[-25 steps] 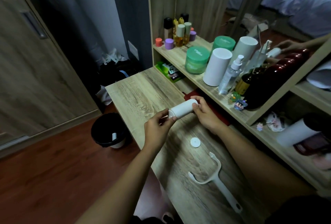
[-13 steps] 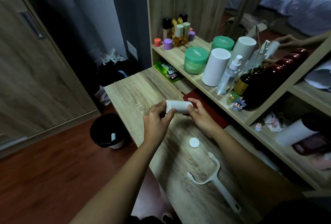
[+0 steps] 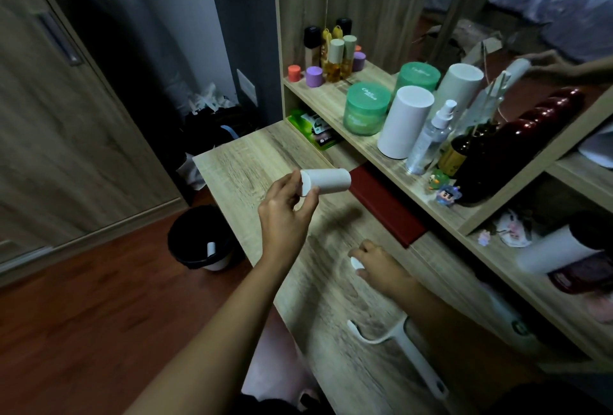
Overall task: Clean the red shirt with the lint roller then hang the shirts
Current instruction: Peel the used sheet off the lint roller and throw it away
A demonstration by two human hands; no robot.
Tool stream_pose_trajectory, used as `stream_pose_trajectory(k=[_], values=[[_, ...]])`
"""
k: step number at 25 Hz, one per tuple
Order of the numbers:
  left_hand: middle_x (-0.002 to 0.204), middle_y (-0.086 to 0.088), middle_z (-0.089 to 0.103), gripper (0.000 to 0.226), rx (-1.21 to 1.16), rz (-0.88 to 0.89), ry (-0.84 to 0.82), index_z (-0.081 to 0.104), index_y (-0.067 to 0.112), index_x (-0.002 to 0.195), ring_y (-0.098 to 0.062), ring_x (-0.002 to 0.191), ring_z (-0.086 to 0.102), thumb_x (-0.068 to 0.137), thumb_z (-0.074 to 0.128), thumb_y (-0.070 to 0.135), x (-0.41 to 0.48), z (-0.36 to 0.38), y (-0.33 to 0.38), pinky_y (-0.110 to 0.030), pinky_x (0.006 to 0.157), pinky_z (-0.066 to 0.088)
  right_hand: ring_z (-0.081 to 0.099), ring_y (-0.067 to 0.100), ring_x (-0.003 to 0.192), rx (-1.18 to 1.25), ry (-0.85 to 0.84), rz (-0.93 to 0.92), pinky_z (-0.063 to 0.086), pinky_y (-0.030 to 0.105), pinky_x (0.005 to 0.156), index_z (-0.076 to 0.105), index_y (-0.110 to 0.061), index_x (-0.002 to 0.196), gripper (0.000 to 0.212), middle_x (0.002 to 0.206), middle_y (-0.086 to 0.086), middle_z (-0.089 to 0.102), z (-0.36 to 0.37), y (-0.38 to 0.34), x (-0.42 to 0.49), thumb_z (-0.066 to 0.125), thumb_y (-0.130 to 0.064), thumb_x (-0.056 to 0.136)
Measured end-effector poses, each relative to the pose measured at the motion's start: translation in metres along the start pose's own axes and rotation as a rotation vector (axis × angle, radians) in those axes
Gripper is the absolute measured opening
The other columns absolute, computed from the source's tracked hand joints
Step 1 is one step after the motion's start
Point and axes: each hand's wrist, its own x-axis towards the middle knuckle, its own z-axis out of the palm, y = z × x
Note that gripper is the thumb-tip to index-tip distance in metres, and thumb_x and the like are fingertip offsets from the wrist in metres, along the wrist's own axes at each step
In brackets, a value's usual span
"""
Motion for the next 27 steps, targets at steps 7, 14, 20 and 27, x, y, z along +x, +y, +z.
stream_pose_trajectory(k=[7, 14, 20, 27], values=[[0.108, -0.002, 0.07, 0.022, -0.247, -0.476, -0.062, 0.075, 0.035, 0.084, -0.016, 0.09, 0.065, 0.072, 0.057, 0.039, 0.014, -0.015, -0.027, -0.042, 0.088, 0.052, 0.063, -0.007, 0.09, 1.269, 0.411, 0.053, 0.049, 0.007, 0.072, 0.049, -0.012, 0.13, 0.041, 0.109, -0.006, 0.062, -0.063, -0.028, -0.02, 0.058, -0.008, 0.09], [0.071, -0.008, 0.062, 0.019, -0.33, -0.534, -0.163, 0.073, 0.017, 0.065, -0.016, 0.073, 0.058, 0.07, 0.058, 0.028, 0.006, -0.014, -0.029, -0.03, 0.073, 0.048, 0.066, -0.001, 0.09, 1.313, 0.346, -0.097, 0.051, 0.014, 0.082, 0.052, -0.014, 0.126, 0.046, 0.123, 0.015, 0.061, -0.078, -0.04, -0.031, 0.062, 0.0, 0.084], [0.072, -0.007, 0.061, 0.017, -0.399, -0.565, -0.158, 0.074, 0.016, 0.07, -0.016, 0.071, 0.054, 0.077, 0.06, 0.023, -0.003, -0.01, -0.027, -0.028, 0.072, 0.046, 0.065, -0.002, 0.095, 1.323, 0.385, -0.109, 0.05, 0.014, 0.085, 0.054, -0.017, 0.123, 0.045, 0.126, 0.012, 0.059, -0.078, -0.037, -0.032, 0.063, -0.001, 0.082], [0.051, 0.009, 0.056, 0.016, -0.47, -0.561, -0.146, 0.068, 0.002, 0.083, -0.002, 0.051, 0.052, 0.089, 0.054, 0.007, -0.007, -0.007, -0.024, -0.036, 0.084, 0.05, 0.065, -0.009, 0.086, 1.377, 0.45, -0.108, 0.049, 0.008, 0.071, 0.055, -0.011, 0.12, 0.039, 0.119, 0.004, 0.059, -0.085, -0.04, -0.035, 0.06, 0.003, 0.083]])
